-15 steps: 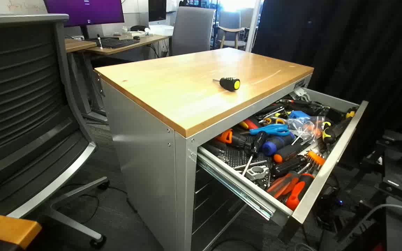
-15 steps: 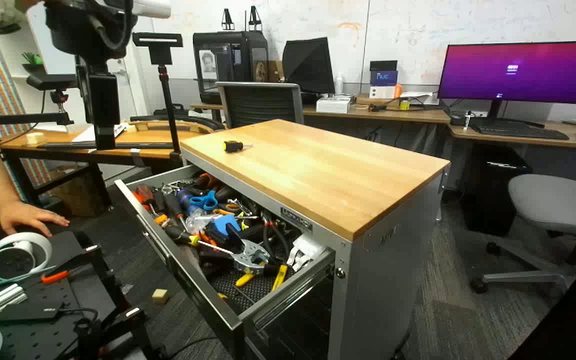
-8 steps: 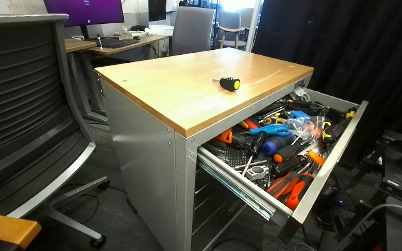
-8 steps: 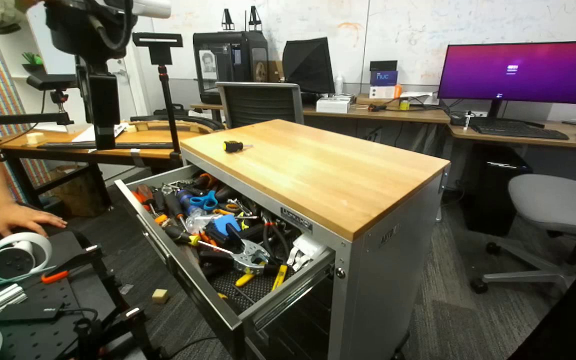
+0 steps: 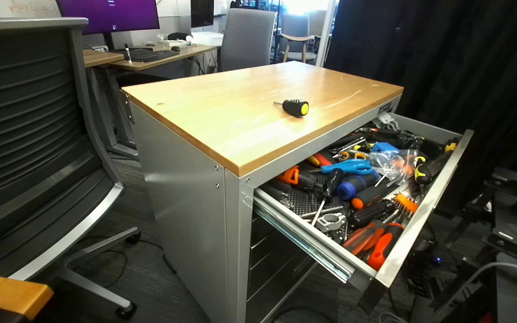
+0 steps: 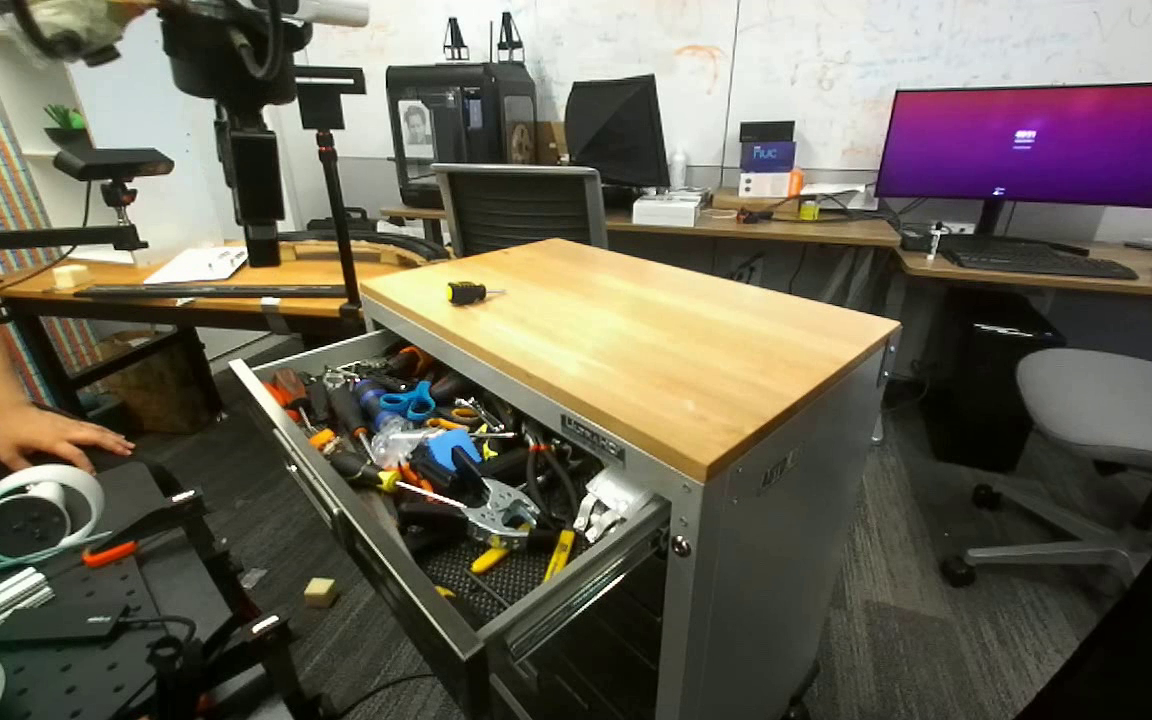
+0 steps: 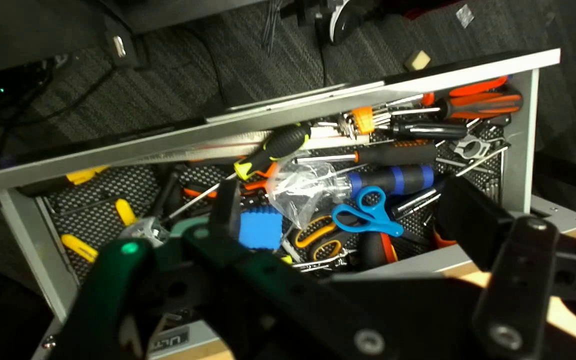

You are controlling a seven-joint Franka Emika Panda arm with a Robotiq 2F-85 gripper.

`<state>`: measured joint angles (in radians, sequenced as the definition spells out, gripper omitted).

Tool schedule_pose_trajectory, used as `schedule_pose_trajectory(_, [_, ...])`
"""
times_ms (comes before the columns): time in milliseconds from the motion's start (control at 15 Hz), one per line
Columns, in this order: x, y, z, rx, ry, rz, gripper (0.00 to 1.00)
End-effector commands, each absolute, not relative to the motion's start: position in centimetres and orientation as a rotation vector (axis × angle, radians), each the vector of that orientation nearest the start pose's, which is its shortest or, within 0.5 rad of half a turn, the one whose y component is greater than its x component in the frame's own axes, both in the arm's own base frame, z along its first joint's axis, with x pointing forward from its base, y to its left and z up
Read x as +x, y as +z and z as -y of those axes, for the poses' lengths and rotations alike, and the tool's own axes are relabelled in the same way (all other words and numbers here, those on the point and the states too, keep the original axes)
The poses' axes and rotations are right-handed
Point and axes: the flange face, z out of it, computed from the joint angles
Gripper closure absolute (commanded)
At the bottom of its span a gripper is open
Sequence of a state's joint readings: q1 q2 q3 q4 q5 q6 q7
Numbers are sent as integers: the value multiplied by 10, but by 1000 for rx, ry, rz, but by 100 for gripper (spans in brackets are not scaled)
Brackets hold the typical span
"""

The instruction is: Put the screwdriver in the drawer then close the drawer

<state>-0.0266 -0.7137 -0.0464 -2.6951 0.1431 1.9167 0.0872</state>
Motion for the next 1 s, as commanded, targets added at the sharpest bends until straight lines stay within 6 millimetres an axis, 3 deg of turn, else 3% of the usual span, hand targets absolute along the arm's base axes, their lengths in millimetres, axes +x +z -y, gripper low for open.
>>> schedule_pose_trajectory(0, [384,440,-48,-3051,106,-313,0])
schedule_pose_trajectory(267, [434,424,-122,-3188,53,-298,0])
schedule_pose_trajectory(467, [473,409,-166,-3286,22,-269,0])
schedule_pose_trajectory(667, [508,390,-185,-3320,38,-225,0])
schedule_pose_trajectory(933, [546,361,-191,-3243,70,-179,0])
